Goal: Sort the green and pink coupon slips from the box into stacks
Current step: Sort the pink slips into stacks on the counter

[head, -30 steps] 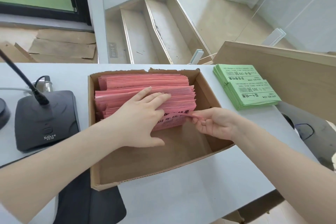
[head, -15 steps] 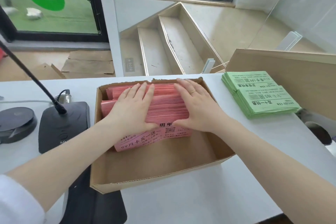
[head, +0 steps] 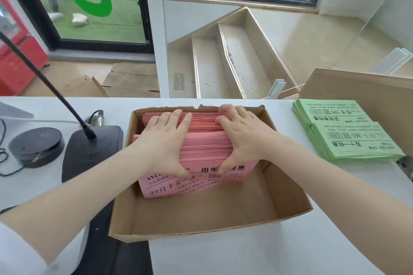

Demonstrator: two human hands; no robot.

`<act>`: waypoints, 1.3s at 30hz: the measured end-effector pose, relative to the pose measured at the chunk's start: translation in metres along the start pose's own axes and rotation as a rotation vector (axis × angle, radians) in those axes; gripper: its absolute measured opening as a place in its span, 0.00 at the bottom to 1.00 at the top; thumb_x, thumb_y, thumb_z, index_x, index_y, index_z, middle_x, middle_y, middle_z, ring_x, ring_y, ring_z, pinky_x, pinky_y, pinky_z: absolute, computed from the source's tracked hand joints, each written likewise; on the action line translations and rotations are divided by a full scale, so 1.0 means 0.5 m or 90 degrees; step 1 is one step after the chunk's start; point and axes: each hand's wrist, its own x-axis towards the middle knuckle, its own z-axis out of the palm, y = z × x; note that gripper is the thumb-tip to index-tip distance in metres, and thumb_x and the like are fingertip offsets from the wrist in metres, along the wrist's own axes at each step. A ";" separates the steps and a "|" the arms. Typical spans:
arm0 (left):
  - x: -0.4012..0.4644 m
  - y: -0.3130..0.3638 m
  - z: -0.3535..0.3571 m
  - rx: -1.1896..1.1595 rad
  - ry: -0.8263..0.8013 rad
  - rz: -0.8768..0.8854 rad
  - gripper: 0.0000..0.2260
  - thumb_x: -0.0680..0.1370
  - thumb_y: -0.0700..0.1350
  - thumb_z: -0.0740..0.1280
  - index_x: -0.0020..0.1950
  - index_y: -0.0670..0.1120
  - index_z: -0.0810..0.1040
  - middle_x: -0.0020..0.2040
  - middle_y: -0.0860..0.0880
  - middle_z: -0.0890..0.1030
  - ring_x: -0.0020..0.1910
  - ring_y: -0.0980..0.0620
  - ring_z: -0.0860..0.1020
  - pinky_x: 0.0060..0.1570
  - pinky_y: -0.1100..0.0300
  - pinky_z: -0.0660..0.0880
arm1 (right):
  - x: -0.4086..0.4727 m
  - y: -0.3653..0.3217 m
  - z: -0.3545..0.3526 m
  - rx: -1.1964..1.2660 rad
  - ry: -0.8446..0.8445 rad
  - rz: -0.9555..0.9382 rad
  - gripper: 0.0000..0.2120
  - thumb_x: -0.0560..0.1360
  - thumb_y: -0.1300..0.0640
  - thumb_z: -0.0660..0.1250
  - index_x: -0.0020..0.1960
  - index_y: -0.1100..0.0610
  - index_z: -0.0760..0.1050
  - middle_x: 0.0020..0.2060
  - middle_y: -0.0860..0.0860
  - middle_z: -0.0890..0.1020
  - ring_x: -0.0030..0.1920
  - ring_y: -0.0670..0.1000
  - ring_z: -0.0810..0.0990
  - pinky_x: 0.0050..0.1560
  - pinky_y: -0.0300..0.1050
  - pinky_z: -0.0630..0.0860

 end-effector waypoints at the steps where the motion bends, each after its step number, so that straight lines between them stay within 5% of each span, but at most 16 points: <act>1: 0.003 -0.002 -0.003 0.001 -0.008 0.003 0.58 0.60 0.71 0.67 0.75 0.46 0.37 0.76 0.42 0.45 0.74 0.43 0.47 0.71 0.49 0.48 | 0.003 0.002 0.003 0.003 -0.003 0.000 0.55 0.53 0.26 0.69 0.70 0.56 0.59 0.69 0.53 0.58 0.70 0.55 0.55 0.71 0.51 0.57; 4: 0.011 -0.006 -0.015 -0.005 -0.033 0.012 0.59 0.58 0.73 0.67 0.75 0.46 0.38 0.74 0.43 0.48 0.73 0.43 0.49 0.71 0.49 0.50 | 0.006 0.004 0.002 0.048 -0.040 0.004 0.56 0.52 0.26 0.70 0.70 0.56 0.57 0.72 0.53 0.55 0.74 0.56 0.47 0.73 0.54 0.54; 8: 0.009 -0.004 -0.017 0.011 -0.028 0.017 0.58 0.58 0.74 0.65 0.75 0.44 0.44 0.69 0.46 0.55 0.69 0.46 0.54 0.69 0.50 0.53 | 0.003 0.001 -0.004 -0.003 -0.033 -0.007 0.56 0.52 0.26 0.69 0.69 0.55 0.57 0.73 0.54 0.50 0.72 0.57 0.50 0.70 0.54 0.57; 14: 0.013 -0.006 -0.017 -0.013 -0.046 0.039 0.56 0.57 0.73 0.67 0.74 0.44 0.50 0.70 0.45 0.54 0.71 0.46 0.53 0.70 0.52 0.52 | -0.003 0.005 0.008 -0.052 0.025 -0.028 0.58 0.50 0.22 0.62 0.69 0.57 0.60 0.74 0.58 0.54 0.75 0.56 0.42 0.73 0.52 0.37; 17: 0.012 -0.006 -0.016 -0.025 -0.057 0.057 0.57 0.58 0.72 0.67 0.75 0.45 0.45 0.71 0.46 0.59 0.70 0.48 0.59 0.70 0.55 0.55 | -0.007 0.009 0.017 -0.014 0.029 -0.040 0.57 0.50 0.21 0.57 0.70 0.56 0.61 0.73 0.57 0.58 0.75 0.57 0.48 0.74 0.52 0.44; 21: 0.014 -0.006 -0.008 0.003 -0.075 0.077 0.59 0.59 0.70 0.67 0.74 0.49 0.32 0.71 0.44 0.59 0.70 0.46 0.60 0.70 0.54 0.58 | -0.002 0.017 0.020 0.021 -0.052 -0.037 0.58 0.53 0.25 0.67 0.73 0.50 0.49 0.71 0.53 0.61 0.72 0.54 0.59 0.73 0.55 0.53; 27: 0.041 -0.012 -0.028 0.030 -0.095 0.093 0.55 0.60 0.67 0.68 0.75 0.52 0.37 0.62 0.46 0.67 0.57 0.47 0.70 0.58 0.54 0.70 | 0.026 0.018 0.009 0.017 -0.067 -0.050 0.54 0.56 0.36 0.72 0.72 0.44 0.45 0.60 0.52 0.69 0.57 0.54 0.72 0.58 0.48 0.67; 31: 0.051 -0.019 -0.042 -0.021 -0.205 0.111 0.54 0.60 0.65 0.71 0.75 0.55 0.39 0.61 0.50 0.69 0.56 0.50 0.72 0.53 0.56 0.73 | 0.012 0.024 0.011 0.143 -0.120 -0.055 0.51 0.56 0.39 0.72 0.69 0.41 0.47 0.56 0.51 0.70 0.56 0.53 0.71 0.59 0.46 0.67; 34: 0.059 -0.026 -0.044 -0.085 -0.248 0.114 0.54 0.60 0.65 0.72 0.74 0.57 0.41 0.64 0.51 0.66 0.60 0.50 0.69 0.57 0.56 0.71 | 0.009 0.034 0.007 0.219 -0.154 -0.049 0.49 0.56 0.38 0.74 0.68 0.39 0.48 0.61 0.50 0.69 0.60 0.52 0.68 0.63 0.49 0.67; 36: 0.059 -0.034 -0.035 -0.057 -0.172 0.120 0.54 0.61 0.67 0.71 0.75 0.56 0.39 0.68 0.49 0.63 0.65 0.49 0.65 0.64 0.55 0.65 | 0.014 0.037 0.010 0.195 -0.102 -0.040 0.51 0.57 0.37 0.75 0.70 0.40 0.48 0.66 0.50 0.66 0.65 0.52 0.66 0.67 0.49 0.64; 39: 0.041 -0.044 -0.002 -0.020 -0.059 0.106 0.57 0.62 0.70 0.68 0.74 0.53 0.32 0.76 0.48 0.46 0.74 0.47 0.47 0.72 0.54 0.45 | 0.007 0.024 0.029 0.114 0.014 -0.015 0.55 0.58 0.33 0.73 0.74 0.44 0.45 0.74 0.53 0.53 0.74 0.54 0.52 0.73 0.49 0.49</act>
